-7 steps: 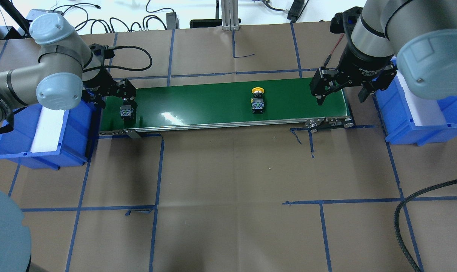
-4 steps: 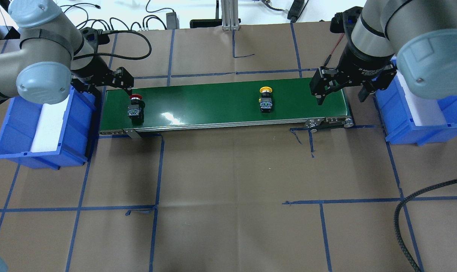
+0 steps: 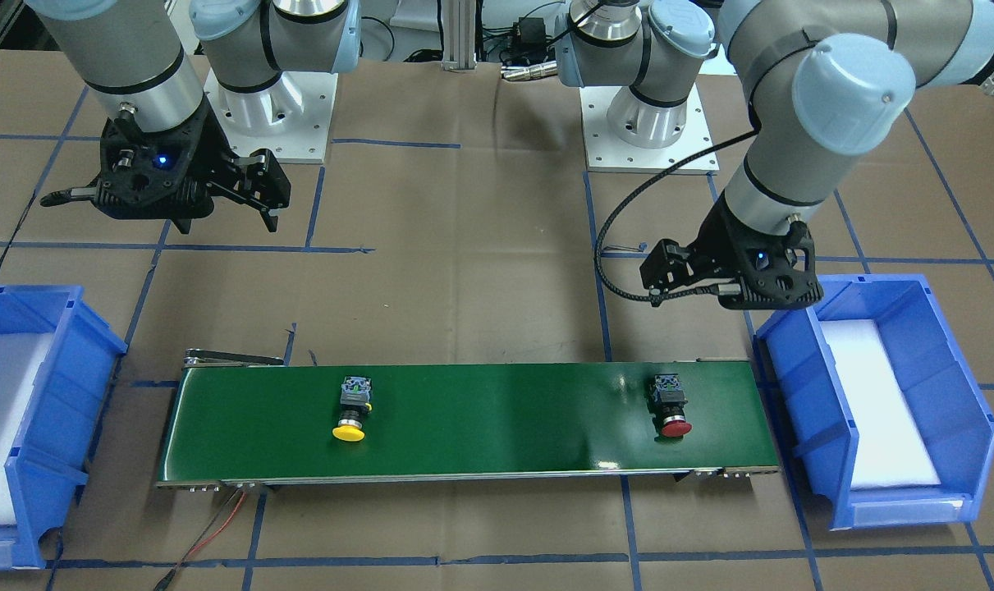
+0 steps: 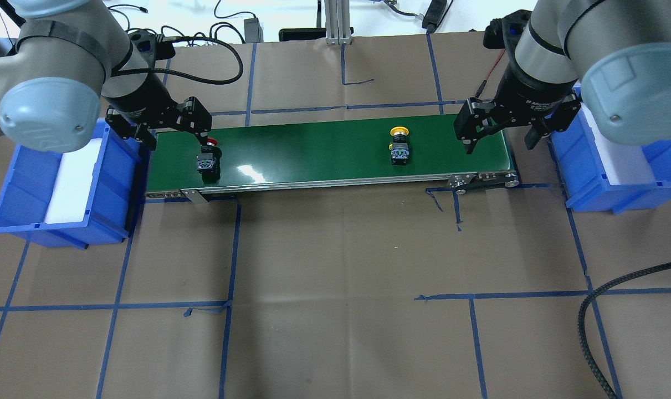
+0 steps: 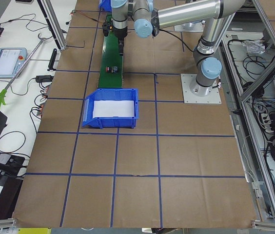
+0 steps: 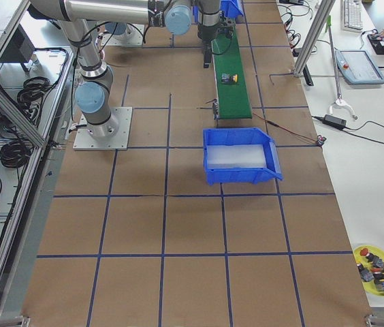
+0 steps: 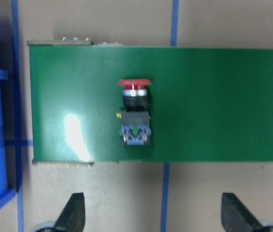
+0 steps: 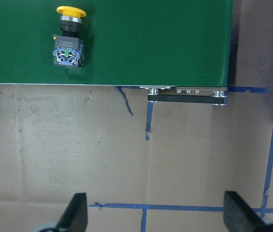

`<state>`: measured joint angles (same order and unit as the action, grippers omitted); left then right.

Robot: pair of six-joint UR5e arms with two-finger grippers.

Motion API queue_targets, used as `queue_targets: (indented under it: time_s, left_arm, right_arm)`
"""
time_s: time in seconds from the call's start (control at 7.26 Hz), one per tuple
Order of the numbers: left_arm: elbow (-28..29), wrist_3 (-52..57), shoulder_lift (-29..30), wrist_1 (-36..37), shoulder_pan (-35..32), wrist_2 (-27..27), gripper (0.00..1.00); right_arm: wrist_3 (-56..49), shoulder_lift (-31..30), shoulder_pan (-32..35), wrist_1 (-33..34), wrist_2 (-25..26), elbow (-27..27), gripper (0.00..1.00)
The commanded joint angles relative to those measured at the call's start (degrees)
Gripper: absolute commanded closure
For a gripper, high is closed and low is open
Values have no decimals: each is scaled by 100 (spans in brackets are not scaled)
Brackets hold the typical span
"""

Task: Transport two buttons from left to right
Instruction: 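Grasp the yellow button with the right gripper while the left gripper lifts away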

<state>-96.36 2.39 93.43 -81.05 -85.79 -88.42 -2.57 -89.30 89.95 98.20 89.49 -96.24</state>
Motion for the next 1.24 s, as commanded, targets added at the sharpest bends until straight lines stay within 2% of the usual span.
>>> queue_targets:
  time_s: [0.0, 0.14, 0.55, 0.69, 0.83, 1.1]
  left_arm:
    - [-14, -20, -447, -656, -25, 9, 0]
    - [-41, -20, -474, -658, -25, 9, 0]
    - [125, -28, -405, -561, -25, -139, 0]
    - [282, -20, -291, -552, -25, -149, 0]
    - [501, -28, -151, -561, -34, -141, 0]
    - [644, -28, -62, -596, -78, -105, 0]
  right_arm:
    - [-25, 586, -4, 1440, -10, 17, 0]
    - [-33, 841, -13, 1717, -62, 9, 0]
    - [81, 1606, -13, 1747, -492, 96, 0]
    - [72, 1721, 4, 1886, -528, 149, 0]
    - [55, 1836, 13, 2340, -459, 202, 0]
    - [54, 2125, 40, 2406, -441, 211, 0]
